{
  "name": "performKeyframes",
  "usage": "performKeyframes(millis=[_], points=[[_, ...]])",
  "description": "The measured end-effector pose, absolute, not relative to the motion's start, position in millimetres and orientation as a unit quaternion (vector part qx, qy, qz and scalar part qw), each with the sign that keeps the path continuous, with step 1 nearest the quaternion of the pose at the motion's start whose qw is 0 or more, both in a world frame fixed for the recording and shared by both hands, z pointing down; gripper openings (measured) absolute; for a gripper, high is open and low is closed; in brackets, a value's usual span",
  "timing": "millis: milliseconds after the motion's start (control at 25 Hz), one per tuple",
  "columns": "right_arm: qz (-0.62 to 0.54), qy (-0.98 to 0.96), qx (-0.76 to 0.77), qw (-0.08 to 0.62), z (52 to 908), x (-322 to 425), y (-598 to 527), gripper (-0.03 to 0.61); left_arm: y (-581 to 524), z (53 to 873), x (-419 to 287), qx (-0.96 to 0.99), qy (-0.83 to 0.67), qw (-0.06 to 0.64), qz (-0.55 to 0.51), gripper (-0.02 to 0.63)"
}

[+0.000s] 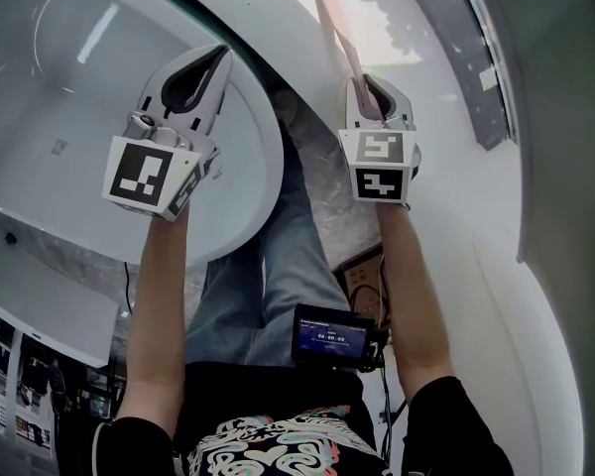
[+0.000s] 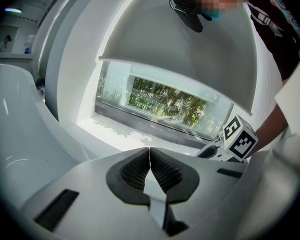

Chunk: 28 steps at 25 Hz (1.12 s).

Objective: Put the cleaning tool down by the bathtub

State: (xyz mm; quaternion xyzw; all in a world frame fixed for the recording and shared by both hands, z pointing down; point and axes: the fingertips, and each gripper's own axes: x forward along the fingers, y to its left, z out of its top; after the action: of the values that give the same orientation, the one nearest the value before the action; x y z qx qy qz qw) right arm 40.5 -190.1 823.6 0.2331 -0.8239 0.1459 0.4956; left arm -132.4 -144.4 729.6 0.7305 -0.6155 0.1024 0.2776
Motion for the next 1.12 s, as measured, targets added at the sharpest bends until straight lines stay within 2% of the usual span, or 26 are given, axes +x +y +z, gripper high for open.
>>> performKeyframes(millis=[1120], points=[[0.144,-0.833,0.250,0.473,772.5,20.4,-184.6,0.071,-128.2,678.8,-155.6,0.733,-0.626,0.249,0.099,0.017]])
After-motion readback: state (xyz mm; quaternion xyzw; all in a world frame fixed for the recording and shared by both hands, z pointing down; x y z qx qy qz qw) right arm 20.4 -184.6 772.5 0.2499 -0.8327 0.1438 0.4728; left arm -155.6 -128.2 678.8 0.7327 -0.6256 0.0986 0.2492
